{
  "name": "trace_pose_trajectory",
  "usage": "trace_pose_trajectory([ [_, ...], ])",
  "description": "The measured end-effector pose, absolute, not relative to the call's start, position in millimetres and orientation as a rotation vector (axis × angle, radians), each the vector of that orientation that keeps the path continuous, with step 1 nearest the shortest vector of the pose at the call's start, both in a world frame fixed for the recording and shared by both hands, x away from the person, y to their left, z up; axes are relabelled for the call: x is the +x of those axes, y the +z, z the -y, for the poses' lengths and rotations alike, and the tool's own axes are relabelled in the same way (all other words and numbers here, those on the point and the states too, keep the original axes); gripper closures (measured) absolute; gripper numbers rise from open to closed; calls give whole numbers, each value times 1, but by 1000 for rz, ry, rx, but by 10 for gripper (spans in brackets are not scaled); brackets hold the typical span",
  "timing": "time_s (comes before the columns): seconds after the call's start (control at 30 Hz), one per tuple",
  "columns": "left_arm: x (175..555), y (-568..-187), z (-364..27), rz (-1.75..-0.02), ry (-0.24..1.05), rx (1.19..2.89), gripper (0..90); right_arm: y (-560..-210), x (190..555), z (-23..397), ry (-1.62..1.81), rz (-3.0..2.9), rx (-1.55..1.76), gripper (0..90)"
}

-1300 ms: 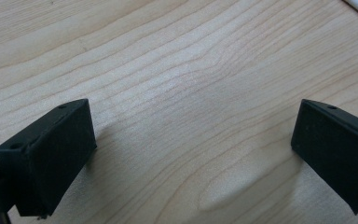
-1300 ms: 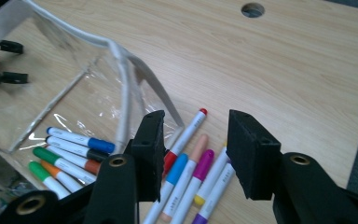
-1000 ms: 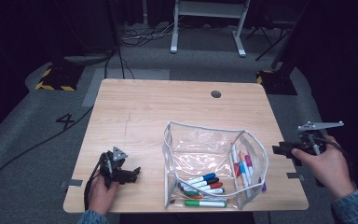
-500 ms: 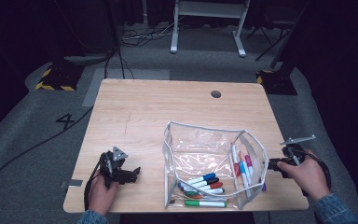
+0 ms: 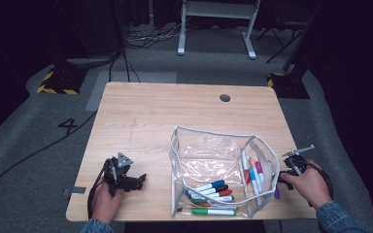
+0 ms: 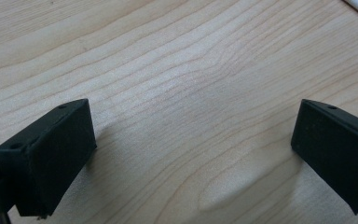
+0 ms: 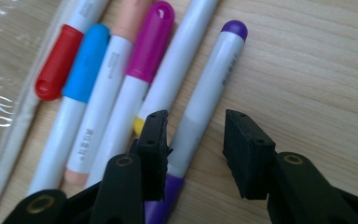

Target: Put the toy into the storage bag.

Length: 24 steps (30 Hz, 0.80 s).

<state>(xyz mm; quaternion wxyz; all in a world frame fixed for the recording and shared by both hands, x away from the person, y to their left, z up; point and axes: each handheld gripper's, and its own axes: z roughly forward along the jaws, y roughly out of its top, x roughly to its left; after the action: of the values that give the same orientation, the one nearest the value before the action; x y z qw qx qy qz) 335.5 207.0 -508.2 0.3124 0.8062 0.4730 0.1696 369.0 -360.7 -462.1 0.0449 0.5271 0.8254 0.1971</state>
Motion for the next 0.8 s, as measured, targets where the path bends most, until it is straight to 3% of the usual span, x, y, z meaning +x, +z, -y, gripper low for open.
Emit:
trace_pose_trajectory([
  [0.2, 336, -508, -207, -1247, 447, 2127, 0, -465, 373, 369, 531, -2461, 1699, 763],
  [0.47, 336, -508, -207, -1248, 447, 2127, 0, -459, 372, 378, 565, -2402, 1753, 769],
  [0.8, 336, -508, -207, -1247, 446, 2127, 0, -411, 365, 382, 758, -2375, 1647, 770],
])
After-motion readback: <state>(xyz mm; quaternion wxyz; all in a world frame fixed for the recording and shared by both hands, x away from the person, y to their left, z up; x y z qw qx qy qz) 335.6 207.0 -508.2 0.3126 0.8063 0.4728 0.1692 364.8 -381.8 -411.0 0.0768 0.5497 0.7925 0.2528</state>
